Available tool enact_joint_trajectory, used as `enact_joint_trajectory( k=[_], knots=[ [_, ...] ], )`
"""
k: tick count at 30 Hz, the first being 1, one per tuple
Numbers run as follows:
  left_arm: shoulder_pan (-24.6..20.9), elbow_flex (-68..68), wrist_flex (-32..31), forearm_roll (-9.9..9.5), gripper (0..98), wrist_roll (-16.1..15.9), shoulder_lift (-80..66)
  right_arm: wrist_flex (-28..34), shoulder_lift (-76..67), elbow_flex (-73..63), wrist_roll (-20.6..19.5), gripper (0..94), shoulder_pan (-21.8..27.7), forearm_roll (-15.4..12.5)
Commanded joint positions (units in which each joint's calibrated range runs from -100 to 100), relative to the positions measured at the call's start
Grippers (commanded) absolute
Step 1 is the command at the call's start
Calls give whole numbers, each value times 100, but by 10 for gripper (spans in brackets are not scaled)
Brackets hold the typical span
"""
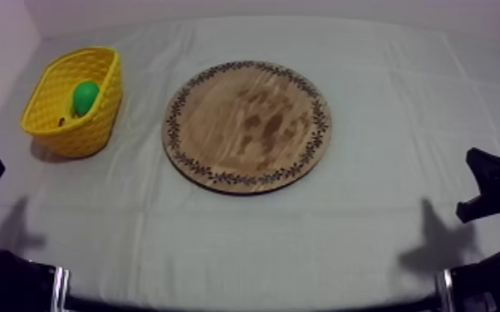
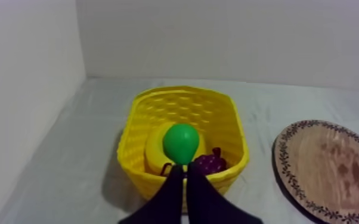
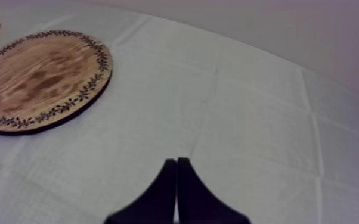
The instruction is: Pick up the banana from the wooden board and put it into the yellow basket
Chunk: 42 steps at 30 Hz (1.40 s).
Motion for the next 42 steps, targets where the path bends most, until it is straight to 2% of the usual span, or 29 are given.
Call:
enact_joint_trajectory(
  k=[1,11,19,26,34,42],
  knots=[
    [-12,171,-74,0,0,-14,-101,-4,0,-3,-1,3,0,-2],
    [-63,1026,-807,-106,0,-47,-183,-4,0,-3,-1,3,0,-2],
    [-80,1292,-783,55,0,-235,-185,-4,0,-3,-1,3,0,-2],
    [-153,1367,-938,94,0,-319,-185,-4,0,-3,-1,3,0,-2],
    [-418,1377,-972,101,0,-221,-185,-4,0,-3,-1,3,0,-2],
    [-474,1377,-974,102,0,-192,-185,-4,0,-3,-1,3,0,-2]
  ],
)
